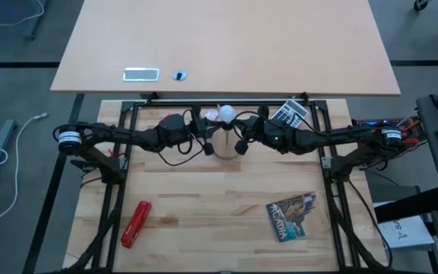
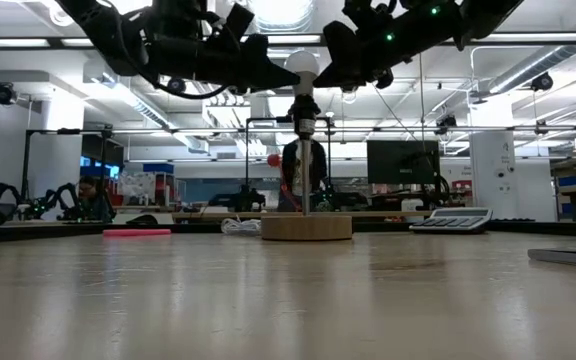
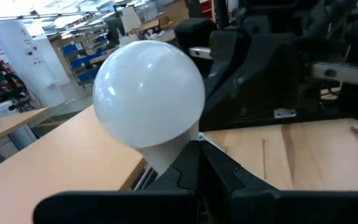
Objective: Screw lightbulb
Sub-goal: Remove the lightbulb from the lamp
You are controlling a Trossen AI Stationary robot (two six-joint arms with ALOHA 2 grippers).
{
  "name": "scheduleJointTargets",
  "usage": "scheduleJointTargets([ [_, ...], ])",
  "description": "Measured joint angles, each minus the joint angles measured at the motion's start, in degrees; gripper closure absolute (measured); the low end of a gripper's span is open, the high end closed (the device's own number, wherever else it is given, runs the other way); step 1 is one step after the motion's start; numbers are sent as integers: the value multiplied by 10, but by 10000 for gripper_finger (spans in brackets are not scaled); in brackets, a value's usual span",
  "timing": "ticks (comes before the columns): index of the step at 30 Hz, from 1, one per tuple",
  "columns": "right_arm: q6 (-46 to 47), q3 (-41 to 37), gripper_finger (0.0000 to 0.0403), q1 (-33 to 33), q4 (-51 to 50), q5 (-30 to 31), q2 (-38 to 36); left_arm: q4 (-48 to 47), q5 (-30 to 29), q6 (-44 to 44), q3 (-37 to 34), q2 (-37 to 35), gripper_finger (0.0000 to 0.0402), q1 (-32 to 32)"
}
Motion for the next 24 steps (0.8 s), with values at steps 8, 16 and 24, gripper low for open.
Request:
scheduleJointTargets([
  [8, 2, 0, 403, 1, -9, 13, 0, 13, -2, -3, 0, 0, 402, -22],
  [16, 9, 0, 403, 2, -37, 13, -8, 18, -37, 0, 0, 0, 402, -39],
  [24, 6, 0, 403, 8, -84, 12, -34, 9, -113, 4, 0, -17, 402, -81],
])
